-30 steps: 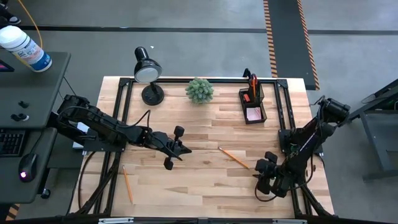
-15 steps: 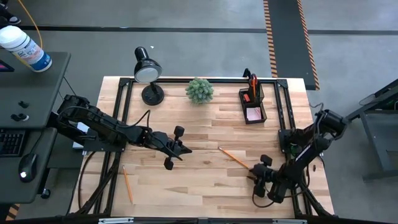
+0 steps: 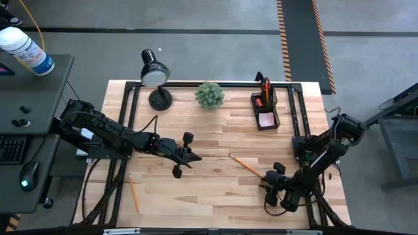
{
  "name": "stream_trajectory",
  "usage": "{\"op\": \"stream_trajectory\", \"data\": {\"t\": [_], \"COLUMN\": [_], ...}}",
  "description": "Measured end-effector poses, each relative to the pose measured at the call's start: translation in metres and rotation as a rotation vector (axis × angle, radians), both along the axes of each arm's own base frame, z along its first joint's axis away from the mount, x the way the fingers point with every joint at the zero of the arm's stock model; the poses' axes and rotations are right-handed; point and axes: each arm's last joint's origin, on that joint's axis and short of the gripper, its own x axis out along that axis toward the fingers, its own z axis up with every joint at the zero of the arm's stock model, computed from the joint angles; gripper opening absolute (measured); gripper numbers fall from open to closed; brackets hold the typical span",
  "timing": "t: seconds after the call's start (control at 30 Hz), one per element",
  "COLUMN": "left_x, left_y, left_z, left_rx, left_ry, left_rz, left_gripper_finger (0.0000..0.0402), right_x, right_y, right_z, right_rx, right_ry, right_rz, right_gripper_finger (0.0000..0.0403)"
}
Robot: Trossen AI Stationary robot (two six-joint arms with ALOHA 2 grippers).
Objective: Pick and place office supplies into organizer
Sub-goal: Put the right pencil into the desk organizer
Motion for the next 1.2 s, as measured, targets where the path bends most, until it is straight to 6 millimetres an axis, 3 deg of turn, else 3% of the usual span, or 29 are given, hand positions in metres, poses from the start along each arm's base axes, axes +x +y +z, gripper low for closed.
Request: {"op": "stream_trajectory", "data": {"t": [0.23,0.47,0.87,1.2], "left_x": [0.0,0.0,0.0,0.0], "left_y": [0.0,0.0,0.0,0.0], "left_z": [0.0,0.0,0.0,0.0], "left_rx": [0.0,0.0,0.0,0.0], "left_ry": [0.0,0.0,0.0,-0.001], "left_rz": [0.0,0.0,0.0,0.0], "left_gripper_finger": [0.0001,0.0001,0.0001,0.0001], "right_x": [-0.005,-0.01,-0.004,0.0], "right_y": [-0.002,-0.007,-0.016,-0.023], "right_z": [0.009,0.013,0.013,0.012], "right_rx": [0.069,0.032,-0.064,-0.107], "right_ry": [0.092,0.137,0.121,0.127], "right_rz": [-0.001,0.014,0.027,0.0], "right_gripper_finger": [0.0133,0.0131,0.0084,0.0106]}}
